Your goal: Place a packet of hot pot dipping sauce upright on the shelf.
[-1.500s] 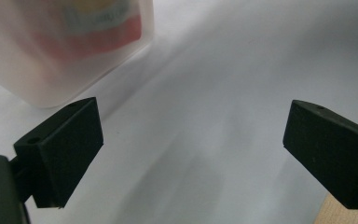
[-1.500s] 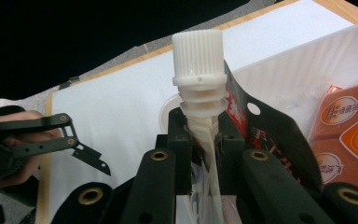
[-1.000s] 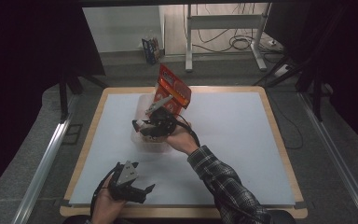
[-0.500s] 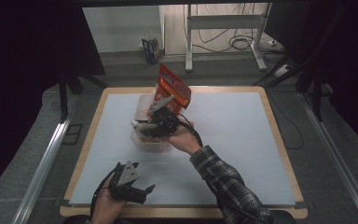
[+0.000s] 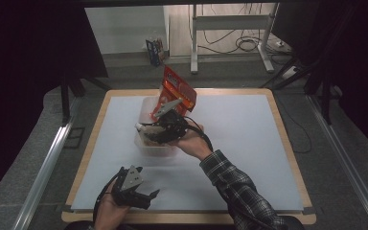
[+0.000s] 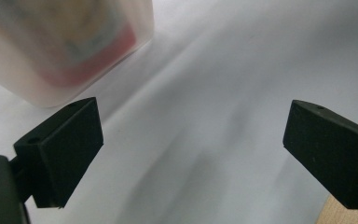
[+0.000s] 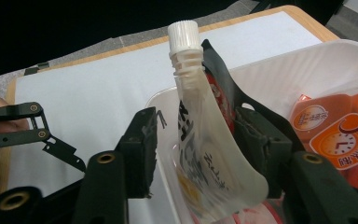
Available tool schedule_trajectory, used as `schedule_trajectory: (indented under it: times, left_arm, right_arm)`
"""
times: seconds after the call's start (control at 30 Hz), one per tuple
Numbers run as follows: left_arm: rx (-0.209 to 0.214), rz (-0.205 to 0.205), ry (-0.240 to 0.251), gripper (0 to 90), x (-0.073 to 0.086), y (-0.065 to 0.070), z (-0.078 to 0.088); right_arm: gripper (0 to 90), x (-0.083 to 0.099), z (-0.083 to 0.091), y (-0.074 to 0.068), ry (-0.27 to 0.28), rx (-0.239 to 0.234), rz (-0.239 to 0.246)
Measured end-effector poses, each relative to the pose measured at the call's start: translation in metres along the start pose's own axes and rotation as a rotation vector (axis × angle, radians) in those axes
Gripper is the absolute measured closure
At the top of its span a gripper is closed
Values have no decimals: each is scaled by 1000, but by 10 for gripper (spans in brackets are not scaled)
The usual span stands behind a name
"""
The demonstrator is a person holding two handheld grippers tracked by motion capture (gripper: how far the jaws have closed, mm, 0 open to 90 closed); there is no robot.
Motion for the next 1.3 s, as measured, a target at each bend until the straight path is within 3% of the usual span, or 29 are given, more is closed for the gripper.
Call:
schedule_trajectory:
  times: [0.33,0.67,1.3]
  left_arm:
    - [0,0,9,45,0,0,1]
    - [33,-1,67,27,-1,0,4]
    - [20,-7,92,8,-1,1,5]
  right_arm:
    - [409,3,8,1,1,26,-1]
    - [340,9,11,2,-4,34,-2]
    - [229,24,14,8,-8,31,-28]
Point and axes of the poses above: each handheld gripper's, and its own axes: z roughly backward along the jaws, x roughly out of its underside, y roughly to its right, the point moved 1 cm from there along -z, roughly forward along the jaws, and after that the axes turned 14 degrees about -z, right-handed, at the moved point
